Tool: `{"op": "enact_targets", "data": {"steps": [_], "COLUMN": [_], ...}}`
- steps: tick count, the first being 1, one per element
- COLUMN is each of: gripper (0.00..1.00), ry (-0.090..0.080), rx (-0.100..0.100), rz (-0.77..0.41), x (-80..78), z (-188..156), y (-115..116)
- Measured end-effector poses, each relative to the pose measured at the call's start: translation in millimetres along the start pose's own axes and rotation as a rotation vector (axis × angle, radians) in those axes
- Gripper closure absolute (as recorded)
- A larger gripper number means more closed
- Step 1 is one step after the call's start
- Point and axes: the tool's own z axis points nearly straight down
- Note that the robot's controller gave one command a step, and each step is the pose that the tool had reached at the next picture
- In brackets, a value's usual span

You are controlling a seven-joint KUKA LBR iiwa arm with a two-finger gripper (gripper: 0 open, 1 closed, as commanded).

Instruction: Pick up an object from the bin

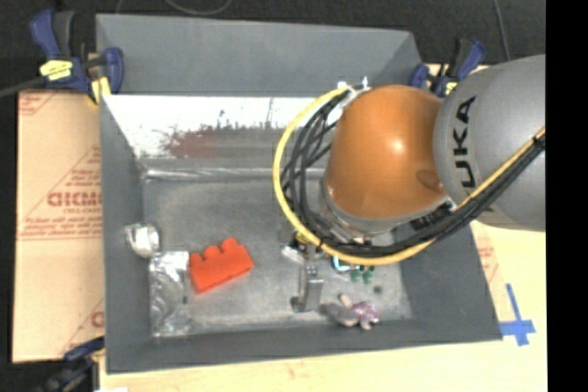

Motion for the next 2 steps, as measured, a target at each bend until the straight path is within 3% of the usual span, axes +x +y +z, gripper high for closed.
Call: {"op": "enact_targets", "data": {"steps": [1, 2], "gripper": [0.0, 0.0], "ry": [-0.01, -0.013], "rx": [0.0, 0.0], "rz": [-0.119, -0.214], "x": [-53.7, -42.0], "z": [152, 118], "y": [71, 72]}}
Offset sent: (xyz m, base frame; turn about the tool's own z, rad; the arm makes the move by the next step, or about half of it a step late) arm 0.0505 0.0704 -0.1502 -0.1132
